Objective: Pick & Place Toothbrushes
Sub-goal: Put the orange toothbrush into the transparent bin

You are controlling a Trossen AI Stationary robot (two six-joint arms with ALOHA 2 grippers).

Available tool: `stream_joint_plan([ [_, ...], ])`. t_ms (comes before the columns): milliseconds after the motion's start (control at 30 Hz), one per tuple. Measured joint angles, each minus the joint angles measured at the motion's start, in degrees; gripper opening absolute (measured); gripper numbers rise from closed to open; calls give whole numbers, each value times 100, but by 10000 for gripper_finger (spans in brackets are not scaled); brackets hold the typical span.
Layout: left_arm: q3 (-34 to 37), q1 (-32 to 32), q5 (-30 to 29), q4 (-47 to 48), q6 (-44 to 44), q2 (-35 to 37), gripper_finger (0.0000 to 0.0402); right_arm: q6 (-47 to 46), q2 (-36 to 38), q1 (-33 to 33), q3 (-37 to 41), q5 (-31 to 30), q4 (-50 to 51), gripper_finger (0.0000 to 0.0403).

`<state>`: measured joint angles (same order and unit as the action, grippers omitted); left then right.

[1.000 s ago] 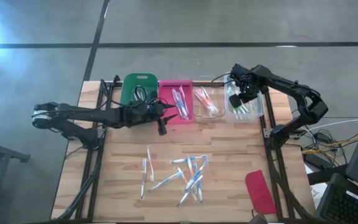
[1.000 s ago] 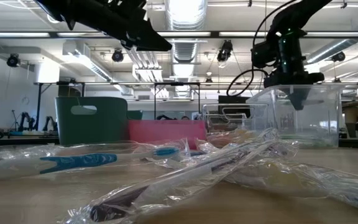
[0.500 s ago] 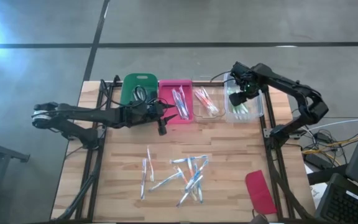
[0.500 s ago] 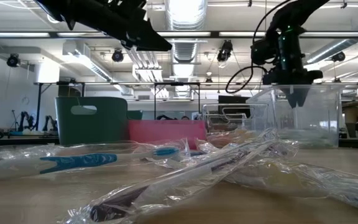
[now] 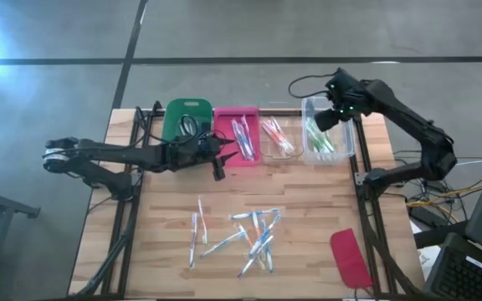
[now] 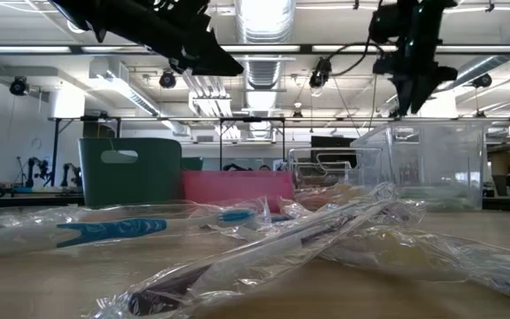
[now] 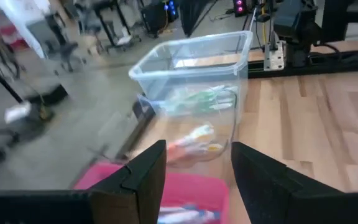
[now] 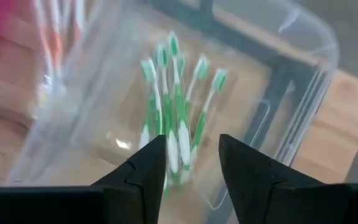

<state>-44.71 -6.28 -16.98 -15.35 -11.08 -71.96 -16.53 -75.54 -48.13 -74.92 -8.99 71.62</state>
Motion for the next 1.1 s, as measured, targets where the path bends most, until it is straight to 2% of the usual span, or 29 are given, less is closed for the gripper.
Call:
stream_joint_plan([
  [100, 0, 2, 267, 133, 178, -4, 186, 56, 343, 30, 44, -1, -69, 126],
  [233, -17, 49, 1221, 279, -546, -4, 186, 89, 732, 165, 66, -14, -133, 105],
  [333, -179, 122, 1663, 752, -628, -7, 186, 134, 992, 329, 81, -14, -258, 88],
  [633, -787, 506, 1739, 2647, -1220, -41, 186, 198, 1379, 799, 105, -12, -574, 48],
  [733, -985, 609, 1726, 3645, -1534, -39, 187, 215, 1404, 893, 112, -12, -587, 40],
  [900, -1352, 726, 1697, 5133, -1745, -90, 184, 217, 1340, 941, 112, -7, -624, 33],
  [1100, -1330, 729, 1797, 6171, -2344, -91, 183, 211, 1168, 941, 112, -10, -677, 40],
])
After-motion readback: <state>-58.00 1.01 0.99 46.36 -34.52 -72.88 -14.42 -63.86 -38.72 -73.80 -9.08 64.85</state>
